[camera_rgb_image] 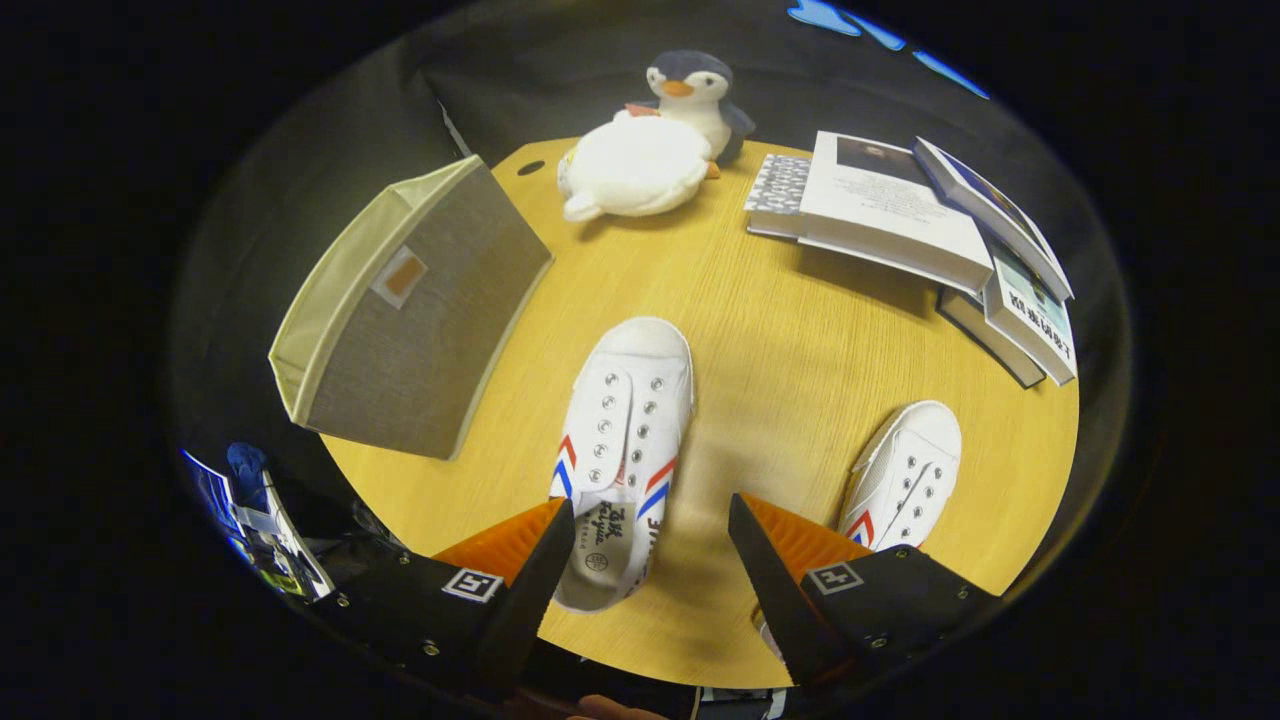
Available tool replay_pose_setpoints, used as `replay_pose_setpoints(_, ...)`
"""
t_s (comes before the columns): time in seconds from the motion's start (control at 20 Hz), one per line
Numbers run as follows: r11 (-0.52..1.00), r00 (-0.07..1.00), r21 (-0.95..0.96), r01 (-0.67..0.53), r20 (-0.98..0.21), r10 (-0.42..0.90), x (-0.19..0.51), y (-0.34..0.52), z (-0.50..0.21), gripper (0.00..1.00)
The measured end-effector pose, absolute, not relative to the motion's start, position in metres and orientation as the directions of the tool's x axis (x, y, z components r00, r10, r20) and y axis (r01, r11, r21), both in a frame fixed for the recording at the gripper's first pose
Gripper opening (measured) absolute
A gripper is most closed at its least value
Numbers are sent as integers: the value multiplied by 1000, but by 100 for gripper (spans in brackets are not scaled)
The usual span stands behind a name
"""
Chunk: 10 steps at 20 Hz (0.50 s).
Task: Open the storage box then place both shoes into the box .Put the left shoe in first, then the right shoe, with the right side of both shoes facing outward in a uniform manner.
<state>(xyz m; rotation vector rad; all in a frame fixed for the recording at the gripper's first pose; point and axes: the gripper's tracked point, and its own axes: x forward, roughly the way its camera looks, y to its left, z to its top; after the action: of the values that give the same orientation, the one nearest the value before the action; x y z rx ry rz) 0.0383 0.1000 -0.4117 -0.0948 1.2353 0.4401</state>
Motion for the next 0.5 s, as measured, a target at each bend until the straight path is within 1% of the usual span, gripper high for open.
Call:
replay_pose_setpoints(0.2,908,223,90,-410,-955,195,38,95,-440,93)
replay_pose_setpoints(0.35,904,208,78,-421,-961,180,45,105,-457,91)
replay_pose_setpoints(0.4,902,185,89,-422,-966,182,45,108,-460,86)
replay_pose_setpoints(0.45,900,153,153,-409,-960,233,42,120,-458,74)
replay_pose_setpoints(0.5,909,135,172,-379,-962,238,41,124,-463,50)
